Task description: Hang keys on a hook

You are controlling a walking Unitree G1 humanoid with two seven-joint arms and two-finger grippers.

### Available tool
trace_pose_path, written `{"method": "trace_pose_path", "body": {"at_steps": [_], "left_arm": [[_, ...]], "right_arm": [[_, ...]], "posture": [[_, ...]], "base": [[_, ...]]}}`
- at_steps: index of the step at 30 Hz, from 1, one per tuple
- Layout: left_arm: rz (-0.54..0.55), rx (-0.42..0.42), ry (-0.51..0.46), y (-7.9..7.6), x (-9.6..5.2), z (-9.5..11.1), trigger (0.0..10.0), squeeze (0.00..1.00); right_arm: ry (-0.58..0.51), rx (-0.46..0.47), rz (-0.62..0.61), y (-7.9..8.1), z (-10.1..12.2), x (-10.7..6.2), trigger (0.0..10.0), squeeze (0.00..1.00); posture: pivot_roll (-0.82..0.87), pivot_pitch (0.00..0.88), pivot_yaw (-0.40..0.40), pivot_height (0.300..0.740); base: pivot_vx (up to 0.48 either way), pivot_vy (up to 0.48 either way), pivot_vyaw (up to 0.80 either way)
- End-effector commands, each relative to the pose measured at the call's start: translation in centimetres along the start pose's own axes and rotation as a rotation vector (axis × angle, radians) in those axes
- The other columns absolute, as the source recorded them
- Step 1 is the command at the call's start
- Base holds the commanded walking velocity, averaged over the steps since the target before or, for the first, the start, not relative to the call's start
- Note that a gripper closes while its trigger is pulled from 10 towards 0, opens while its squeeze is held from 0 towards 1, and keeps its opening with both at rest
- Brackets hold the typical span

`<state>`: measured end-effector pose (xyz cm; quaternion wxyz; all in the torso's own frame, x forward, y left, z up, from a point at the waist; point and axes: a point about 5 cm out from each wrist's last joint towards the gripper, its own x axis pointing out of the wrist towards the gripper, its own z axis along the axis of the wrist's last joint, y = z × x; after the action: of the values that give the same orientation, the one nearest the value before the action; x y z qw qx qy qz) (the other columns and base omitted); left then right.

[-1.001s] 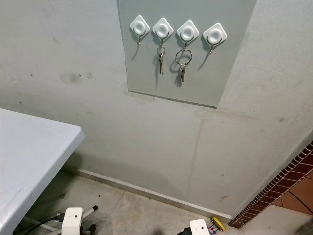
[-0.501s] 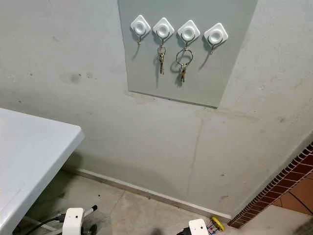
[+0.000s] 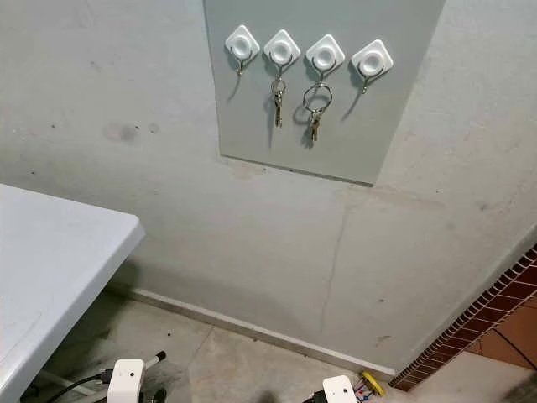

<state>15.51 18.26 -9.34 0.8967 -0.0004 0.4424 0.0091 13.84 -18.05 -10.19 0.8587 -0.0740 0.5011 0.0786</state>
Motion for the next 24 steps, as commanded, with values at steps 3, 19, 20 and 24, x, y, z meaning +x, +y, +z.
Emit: {"method": "trace_pose_path", "body": {"at_steps": [3, 19, 20, 24], "left_arm": [[0.011, 0.016, 0.006, 0.35, 0.00, 0.05, 10.0, 0.00], [0.016, 0.014, -0.011, 0.47, 0.05, 0.36, 10.0, 0.00], [0.015, 0.014, -0.011, 0.47, 0.05, 0.36, 10.0, 0.00], [0.014, 0.010, -0.013, 0.35, 0.06, 0.38, 10.0, 0.00]], "right_arm": [[0.004, -0.016, -0.001, -0.10, 0.11, 0.03, 10.0, 0.00], [0.006, -0.029, 0.002, -0.12, 0.20, 0.05, 10.0, 0.00], [0.007, -0.029, 0.002, -0.12, 0.20, 0.05, 10.0, 0.00], [0.008, -0.027, 0.003, -0.13, 0.19, 0.05, 10.0, 0.00]], "posture": [[-0.08, 0.000, -0.007, 0.728], [-0.07, 0.000, -0.012, 0.728], [-0.07, 0.000, -0.012, 0.728], [-0.07, 0.000, -0.012, 0.728]], "base": [[0.000, 0.000, 0.00], [0.000, 0.000, 0.00], [0.000, 0.000, 0.00], [0.000, 0.000, 0.00]]}}
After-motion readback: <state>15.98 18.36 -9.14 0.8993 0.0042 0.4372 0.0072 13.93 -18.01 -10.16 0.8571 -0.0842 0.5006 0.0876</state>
